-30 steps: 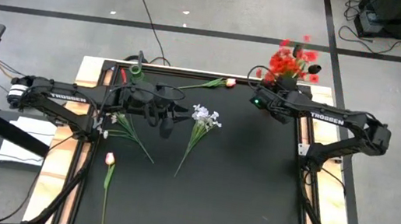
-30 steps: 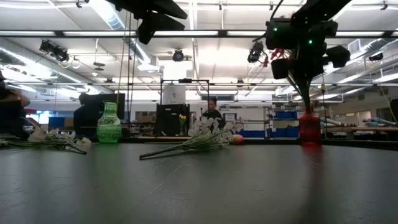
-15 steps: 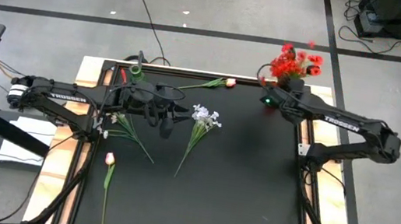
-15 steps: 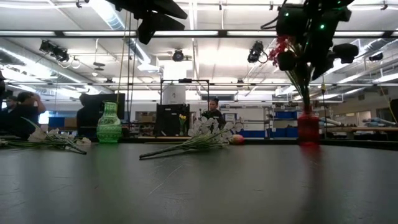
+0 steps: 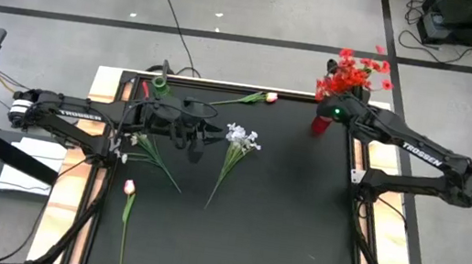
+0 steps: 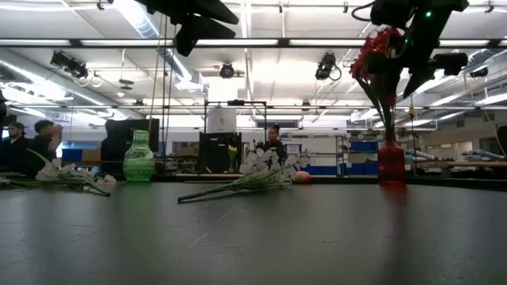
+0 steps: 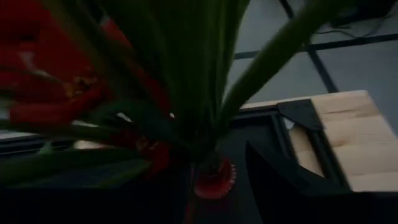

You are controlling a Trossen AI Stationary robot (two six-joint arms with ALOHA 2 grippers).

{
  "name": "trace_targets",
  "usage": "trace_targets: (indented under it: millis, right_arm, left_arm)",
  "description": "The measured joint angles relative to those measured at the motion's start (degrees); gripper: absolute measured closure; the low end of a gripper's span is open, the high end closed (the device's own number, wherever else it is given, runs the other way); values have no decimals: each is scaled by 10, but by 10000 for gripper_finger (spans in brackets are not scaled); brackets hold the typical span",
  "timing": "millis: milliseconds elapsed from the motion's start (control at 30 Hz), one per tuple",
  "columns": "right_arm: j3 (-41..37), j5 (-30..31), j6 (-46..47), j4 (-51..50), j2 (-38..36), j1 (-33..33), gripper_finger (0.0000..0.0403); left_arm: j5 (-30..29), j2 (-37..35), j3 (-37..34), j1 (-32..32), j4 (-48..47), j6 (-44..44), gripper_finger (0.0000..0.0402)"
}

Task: Sort flowers into vase by color
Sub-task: Put the red flower into the red flower vase

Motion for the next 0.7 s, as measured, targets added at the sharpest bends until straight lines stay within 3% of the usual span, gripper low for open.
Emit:
trace_targets:
  millis: [167,367,567,700]
  right_arm:
    - [27,-19,-32,6,-19,-5,222]
    - [73,-91,-83,-11,-23,-27,211]
    - [112,-109,-88,-64,-23,-38,223]
    - [126,-95,-87,-96,-23,-49,254]
  left_arm:
    - [0,0,0,0,0,-9,256]
    - [0,0,0,0,0,-16,256]
    - [0,0,0,0,0,-20,256]
    - [0,0,0,0,0,-21,256]
